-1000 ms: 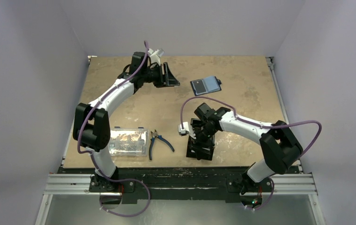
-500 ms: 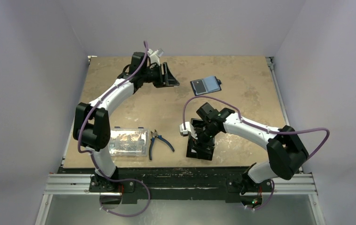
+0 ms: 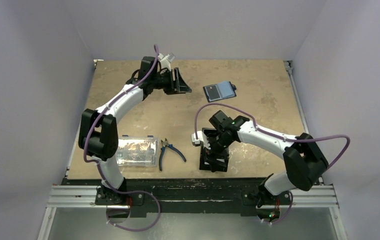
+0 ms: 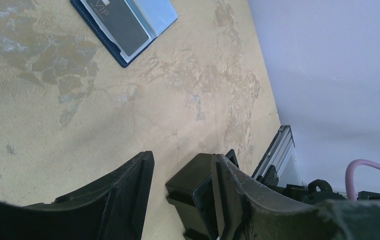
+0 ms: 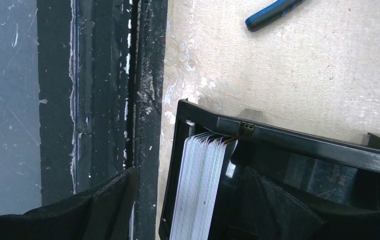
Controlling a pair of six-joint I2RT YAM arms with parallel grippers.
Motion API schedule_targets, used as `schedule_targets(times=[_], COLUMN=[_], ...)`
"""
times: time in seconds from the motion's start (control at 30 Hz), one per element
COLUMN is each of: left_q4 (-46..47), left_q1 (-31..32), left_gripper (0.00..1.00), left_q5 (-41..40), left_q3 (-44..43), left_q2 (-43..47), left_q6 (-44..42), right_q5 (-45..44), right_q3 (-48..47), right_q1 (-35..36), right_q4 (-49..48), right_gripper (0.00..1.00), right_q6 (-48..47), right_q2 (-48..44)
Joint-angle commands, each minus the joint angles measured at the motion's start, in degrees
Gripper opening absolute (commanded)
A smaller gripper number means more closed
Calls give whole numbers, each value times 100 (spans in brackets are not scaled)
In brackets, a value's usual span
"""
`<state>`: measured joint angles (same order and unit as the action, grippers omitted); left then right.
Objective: Put the credit cards into the card holder
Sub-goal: Move the storage box to the center of the board.
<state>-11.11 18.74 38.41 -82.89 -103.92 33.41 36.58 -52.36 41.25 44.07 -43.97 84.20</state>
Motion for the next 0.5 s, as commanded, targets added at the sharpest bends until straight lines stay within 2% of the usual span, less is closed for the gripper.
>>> schedule_targets(times=[0.0, 0.17, 0.47], left_q4=[248, 244, 238], left_q1=[-46, -46, -70], left_gripper=[50, 50, 50], left_q5=[132, 128, 132], left_q3=[14, 1, -3], left_q2=[-5, -13, -13], left_q6=[8, -26, -19], right_q5=[-75, -28, 95], right_q3=[1, -90, 160], right_q1=[58, 225, 234], right_q4=[39, 217, 196], right_gripper=[87, 86, 75], right_q6=[-77, -198, -219], right_q2=[284, 635, -157])
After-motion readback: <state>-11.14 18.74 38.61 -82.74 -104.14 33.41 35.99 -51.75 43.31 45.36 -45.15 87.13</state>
